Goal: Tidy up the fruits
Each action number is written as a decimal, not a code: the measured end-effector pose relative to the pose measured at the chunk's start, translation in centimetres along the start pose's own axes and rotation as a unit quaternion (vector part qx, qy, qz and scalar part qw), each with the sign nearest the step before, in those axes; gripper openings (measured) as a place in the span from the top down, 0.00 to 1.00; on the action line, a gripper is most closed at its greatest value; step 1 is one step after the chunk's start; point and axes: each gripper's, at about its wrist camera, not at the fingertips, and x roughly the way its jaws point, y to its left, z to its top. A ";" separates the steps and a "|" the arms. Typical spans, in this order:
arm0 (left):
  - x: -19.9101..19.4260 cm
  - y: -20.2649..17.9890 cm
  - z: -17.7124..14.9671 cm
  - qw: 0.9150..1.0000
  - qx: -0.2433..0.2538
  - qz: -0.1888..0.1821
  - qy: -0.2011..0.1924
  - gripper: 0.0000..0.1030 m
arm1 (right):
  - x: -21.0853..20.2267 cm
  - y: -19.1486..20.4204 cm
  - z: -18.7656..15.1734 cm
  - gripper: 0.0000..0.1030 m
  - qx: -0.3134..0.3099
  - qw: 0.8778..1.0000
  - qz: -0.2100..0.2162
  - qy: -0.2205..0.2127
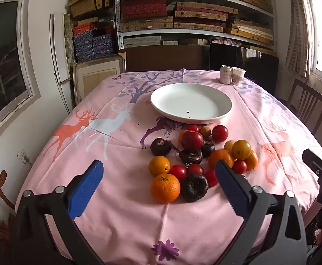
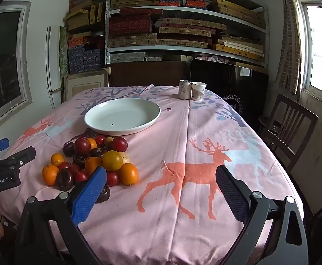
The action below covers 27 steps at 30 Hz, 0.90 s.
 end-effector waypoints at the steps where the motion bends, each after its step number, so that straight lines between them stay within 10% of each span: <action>1: 0.0 0.0 0.0 1.000 -0.001 -0.002 0.001 0.04 | 0.0 -0.1 0.0 0.03 -0.001 1.000 -0.001 -0.001; 27: 1.0 0.5 -0.7 1.000 -0.009 0.000 0.020 0.04 | -0.1 0.7 -0.5 0.03 -0.008 1.000 0.008 0.003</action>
